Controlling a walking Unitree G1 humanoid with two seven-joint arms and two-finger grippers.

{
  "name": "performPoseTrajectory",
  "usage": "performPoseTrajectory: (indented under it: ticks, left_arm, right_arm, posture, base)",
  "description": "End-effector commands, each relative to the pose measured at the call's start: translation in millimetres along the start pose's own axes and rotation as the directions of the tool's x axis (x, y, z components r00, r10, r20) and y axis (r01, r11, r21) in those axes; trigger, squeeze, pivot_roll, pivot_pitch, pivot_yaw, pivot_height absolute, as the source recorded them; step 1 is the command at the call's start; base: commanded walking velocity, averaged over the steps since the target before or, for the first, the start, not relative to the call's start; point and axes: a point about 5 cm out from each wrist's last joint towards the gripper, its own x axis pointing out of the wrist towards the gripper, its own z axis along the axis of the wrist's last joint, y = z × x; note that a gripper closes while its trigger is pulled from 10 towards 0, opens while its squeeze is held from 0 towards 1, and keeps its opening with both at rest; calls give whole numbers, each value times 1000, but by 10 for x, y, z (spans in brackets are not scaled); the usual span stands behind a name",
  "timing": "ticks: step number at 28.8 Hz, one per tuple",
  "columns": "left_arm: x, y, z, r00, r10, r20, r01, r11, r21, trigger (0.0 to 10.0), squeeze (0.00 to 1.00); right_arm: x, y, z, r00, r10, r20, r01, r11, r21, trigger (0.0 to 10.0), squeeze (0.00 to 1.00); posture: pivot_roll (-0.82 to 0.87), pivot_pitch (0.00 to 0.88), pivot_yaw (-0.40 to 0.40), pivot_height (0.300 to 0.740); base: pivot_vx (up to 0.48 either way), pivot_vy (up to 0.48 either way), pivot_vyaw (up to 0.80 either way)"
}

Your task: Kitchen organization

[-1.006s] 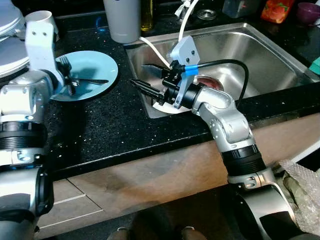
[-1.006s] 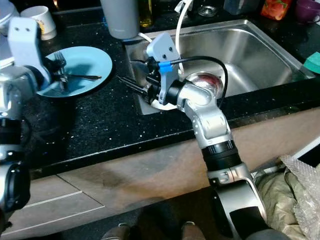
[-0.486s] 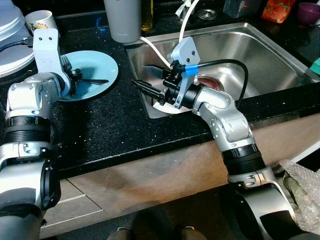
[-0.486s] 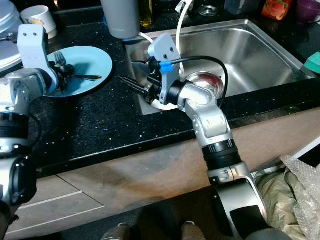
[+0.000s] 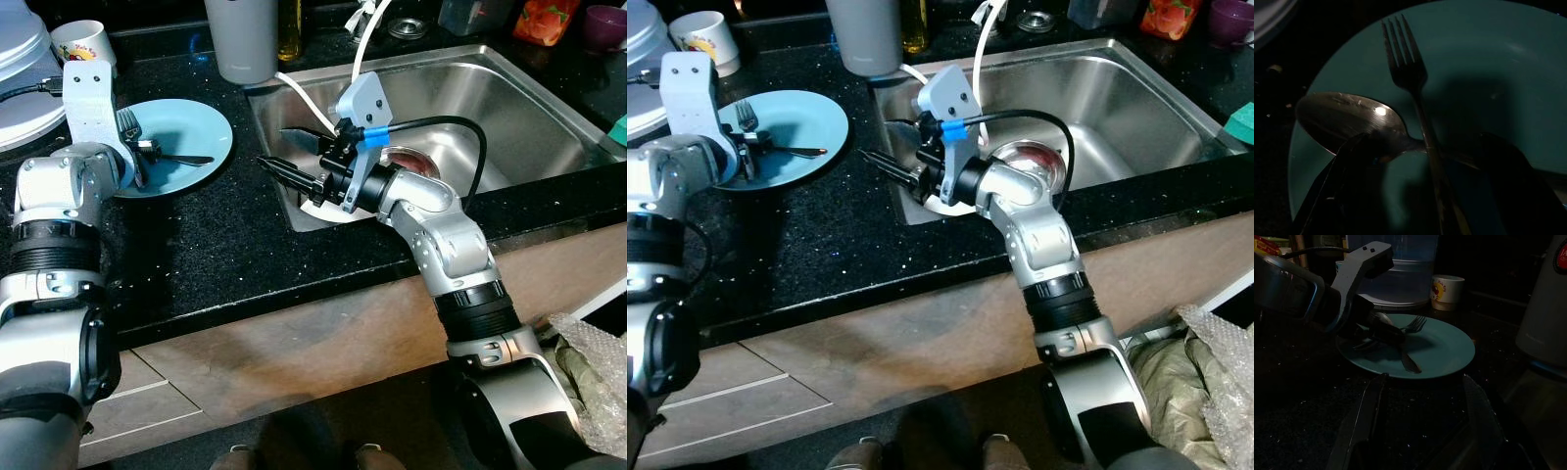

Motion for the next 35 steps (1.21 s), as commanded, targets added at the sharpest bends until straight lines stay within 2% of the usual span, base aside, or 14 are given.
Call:
performPoseTrajectory:
  ticks: [1, 5, 8, 9, 10, 11, 12, 13, 15, 28, 32, 35]
  left_arm:
    - [44, -16, -165, 996, -15, -92, 16, 1000, 5, 10000, 0]
    - [41, -26, -216, 990, -22, -137, 32, 997, 70, 10000, 0]
    - [38, -37, -241, 986, -53, -157, 63, 996, 59, 10000, 0]
    - [36, -40, -246, 984, -71, -161, 78, 996, 39, 8353, 0]
    - [34, -42, -249, 983, -82, -163, 87, 996, 26, 8353, 0]
    - [32, -45, -253, 980, -103, -168, 105, 994, 5, 4902, 0]
    - [26, -48, -257, 976, -135, -174, 132, 991, -26, 3373, 0]
    - [24, -50, -257, 974, -146, -175, 142, 989, -38, 2667, 0]
    - [20, -43, -255, 972, -155, -179, 147, 987, -58, 0, 0]
    - [11, 10, -231, 971, -168, -168, 156, 984, -83, 0, 0]
    - [-5, 69, -142, 983, -142, -115, 135, 989, -65, 0, 0]
    - [-33, 116, -21, 994, -99, -38, 98, 995, -6, 0, 0]
  right_arm:
    - [2, -13, 30, 1000, 6, 16, -6, 1000, -5, 10000, 0]
    - [3, -10, 28, 1000, 8, 14, -8, 1000, -6, 10000, 0]
    - [10, -6, 25, 1000, 10, 14, -10, 1000, -6, 10000, 0]
    - [13, -4, 24, 1000, 10, 14, -10, 1000, -7, 10000, 0]
    - [14, -3, 24, 1000, 11, 14, -10, 1000, -7, 10000, 0]
    - [14, -5, 22, 1000, 11, 13, -10, 1000, -7, 10000, 0]
    - [13, -8, 20, 1000, 10, 11, -10, 1000, -9, 10000, 0]
    - [12, -10, 19, 1000, 10, 10, -10, 1000, -10, 10000, 0]
    - [8, -15, 18, 1000, 10, 8, -10, 1000, -11, 10000, 0]
    - [6, -33, 14, 1000, 12, 2, -12, 1000, -16, 10000, 0]
    - [11, -56, 25, 1000, 9, 4, -9, 1000, -16, 10000, 0]
    - [9, -71, 43, 1000, 4, 11, -4, 1000, -15, 10000, 0]
  posture:
    - [49, 166, 30, 740]
    - [50, 162, 29, 740]
    - [51, 159, 28, 740]
    - [51, 157, 28, 740]
    - [51, 157, 28, 740]
    - [50, 156, 29, 740]
    - [50, 154, 28, 740]
    - [50, 154, 28, 740]
    - [50, 155, 28, 740]
    - [51, 165, 25, 740]
    - [50, 165, 24, 740]
    - [47, 168, 22, 740]
  base:
    - [0, 0, 0]
    - [0, 0, 0]
    - [0, 0, 0]
    - [0, 0, 0]
    - [0, 0, 0]
    - [0, 0, 0]
    - [0, 0, 0]
    - [0, 0, 0]
    - [0, 0, 0]
    - [0, 0, 0]
    - [0, 0, 0]
    - [0, 0, 0]
